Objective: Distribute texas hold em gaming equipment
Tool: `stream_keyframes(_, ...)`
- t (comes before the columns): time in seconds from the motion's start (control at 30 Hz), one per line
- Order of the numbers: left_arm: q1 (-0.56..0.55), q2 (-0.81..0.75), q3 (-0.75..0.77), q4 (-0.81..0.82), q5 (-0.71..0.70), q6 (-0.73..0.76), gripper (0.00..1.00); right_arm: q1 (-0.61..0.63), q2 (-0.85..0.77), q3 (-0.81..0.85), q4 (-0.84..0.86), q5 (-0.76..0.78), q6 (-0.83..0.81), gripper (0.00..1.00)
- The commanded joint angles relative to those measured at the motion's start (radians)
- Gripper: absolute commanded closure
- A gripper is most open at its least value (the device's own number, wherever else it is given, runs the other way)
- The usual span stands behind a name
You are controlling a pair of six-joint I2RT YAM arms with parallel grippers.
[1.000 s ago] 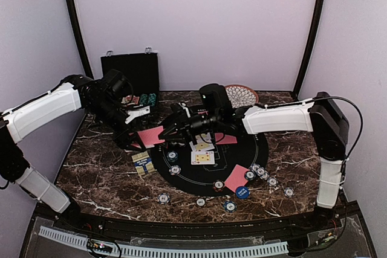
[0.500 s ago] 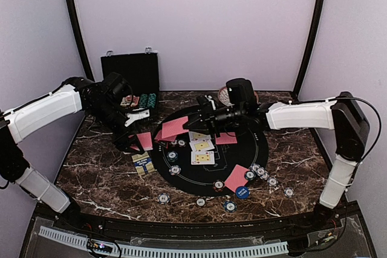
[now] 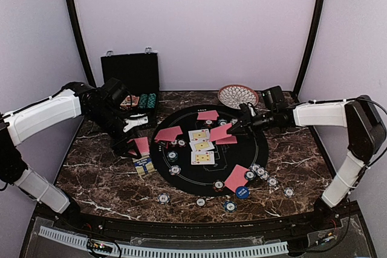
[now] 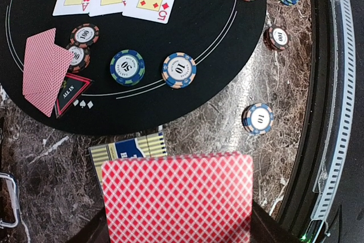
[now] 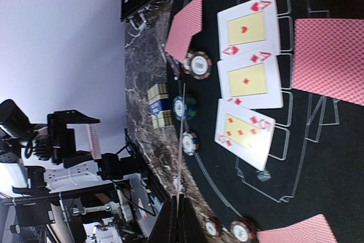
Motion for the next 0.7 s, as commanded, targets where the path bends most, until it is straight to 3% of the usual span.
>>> stream_keyframes(0.0,0.011,-0.05,-0.025,0.022,-0.008,-0.004,1.0,-0.03,0.047,-0.028,-0.093,0.018,-0.152,1.0)
stream_keyframes(0.33,0.017,-0.05,-0.029,0.027,-0.007,-0.011,1.0,-0.053,0.202,0.019,-0.126,0.075,-0.227,1.0)
stream_keyframes(0.67,0.017,-0.048,-0.013,0.02,0.007,-0.012,1.0,-0.056,0.235,0.049,-0.238,0.175,-0.319,1.0)
